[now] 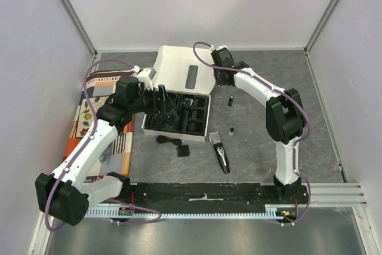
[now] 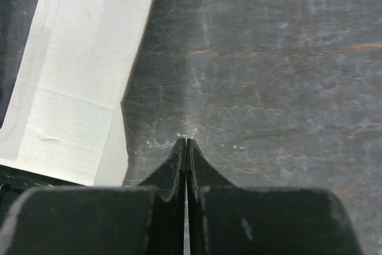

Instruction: Sort the hair-cutting tools

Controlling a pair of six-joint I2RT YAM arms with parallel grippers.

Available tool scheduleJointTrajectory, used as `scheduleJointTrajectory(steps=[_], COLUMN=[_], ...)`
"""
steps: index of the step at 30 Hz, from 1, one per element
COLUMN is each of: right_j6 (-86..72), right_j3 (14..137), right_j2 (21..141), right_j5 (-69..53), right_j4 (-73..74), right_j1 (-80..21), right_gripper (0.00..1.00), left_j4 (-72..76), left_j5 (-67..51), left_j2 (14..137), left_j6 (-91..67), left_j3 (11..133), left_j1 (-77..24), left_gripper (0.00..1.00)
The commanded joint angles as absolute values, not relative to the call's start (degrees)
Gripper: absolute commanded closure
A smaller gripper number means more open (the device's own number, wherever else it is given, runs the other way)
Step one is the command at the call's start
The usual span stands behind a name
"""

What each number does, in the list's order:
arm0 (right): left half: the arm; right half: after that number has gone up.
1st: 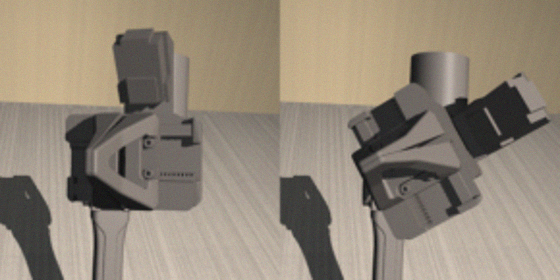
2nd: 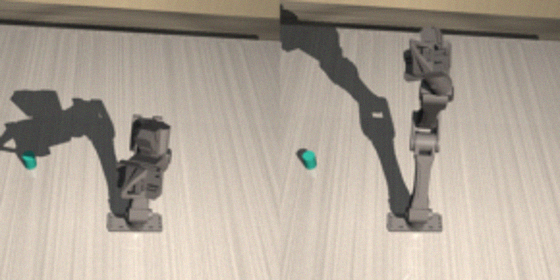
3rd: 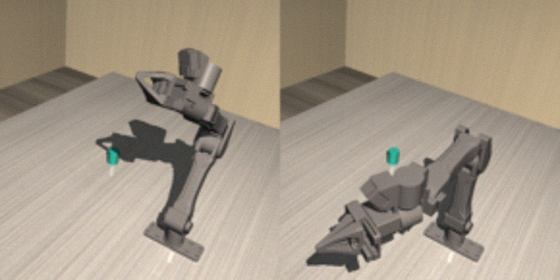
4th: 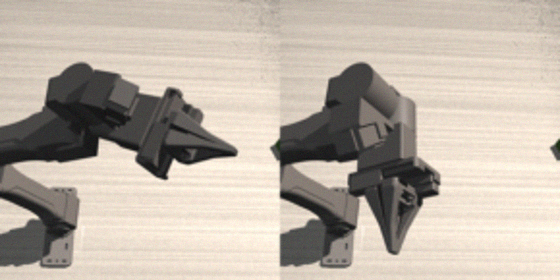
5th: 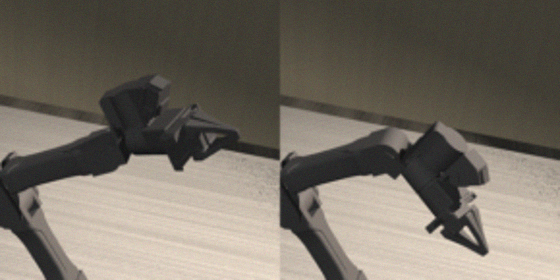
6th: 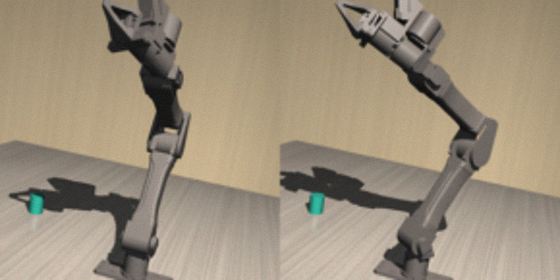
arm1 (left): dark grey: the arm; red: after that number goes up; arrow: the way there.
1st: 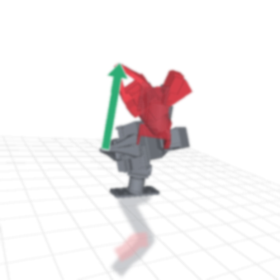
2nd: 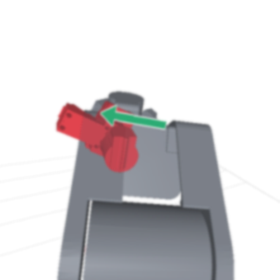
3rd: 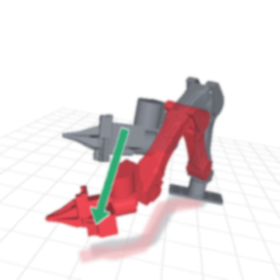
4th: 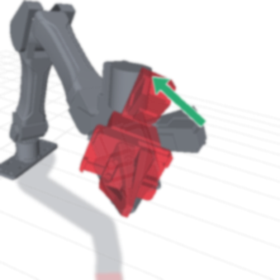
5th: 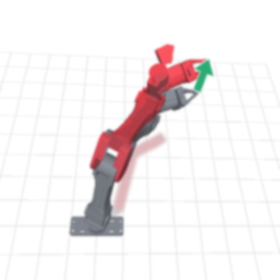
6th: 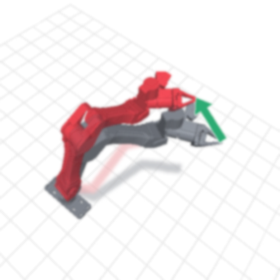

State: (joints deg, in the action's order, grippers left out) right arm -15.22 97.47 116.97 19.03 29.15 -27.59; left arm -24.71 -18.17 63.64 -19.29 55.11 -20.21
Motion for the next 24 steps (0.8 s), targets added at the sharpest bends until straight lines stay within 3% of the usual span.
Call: scheduleJointTrajectory(steps=[1, 8, 10, 11, 14, 17, 21, 24], right_j6=[-17.66, -17.75, -17.75, -17.93, -18.89, -21.17, -25.65, -30.56], right_j3=[101.16, 100.81, 99.24, 98.36, 94.93, 90.10, 83.51, 79.12], right_j2=[119.53, 116.90, 114.28, 113.30, 109.78, 105.40, 102.22, 100.29], right_j5=[13.19, 18.71, 20.47, 20.48, 19.07, 17.84, 15.21, 15.47], right_j4=[27.95, 29.35, 31.11, 31.72, 33.74, 33.84, 32.35, 29.72], right_j1=[-28.30, -29.53, -29.53, -29.62, -30.67, -32.60, -35.76, -38.05], right_gripper=[1.00, 1.00, 0.89, 0.74, 0.60, 0.55, 0.50, 0.50], left_j4=[-22.50, -23.29, -24.60, -25.13, -27.15, -30.14, -30.85, -30.59], left_j5=[-19.60, -16.27, -11.97, -10.04, -1.43, 6.48, 7.12, 6.33], left_j2=[63.81, 62.76, 62.32, 62.05, 61.61, 64.06, 65.74, 65.83], left_j6=[-20.83, -20.74, -21.00, -21.18, -21.36, -21.36, -21.53, -21.80], left_j3=[55.11, 55.11, 55.37, 55.55, 56.16, 57.48, 58.36, 58.27], left_j1=[-19.78, -19.69, -19.77, -19.69, -19.51, -19.34, -18.90, -18.81], left_gripper=[0.17, 0.17, 0.17, 0.18, 0.18, 0.28, 0.40, 0.42])
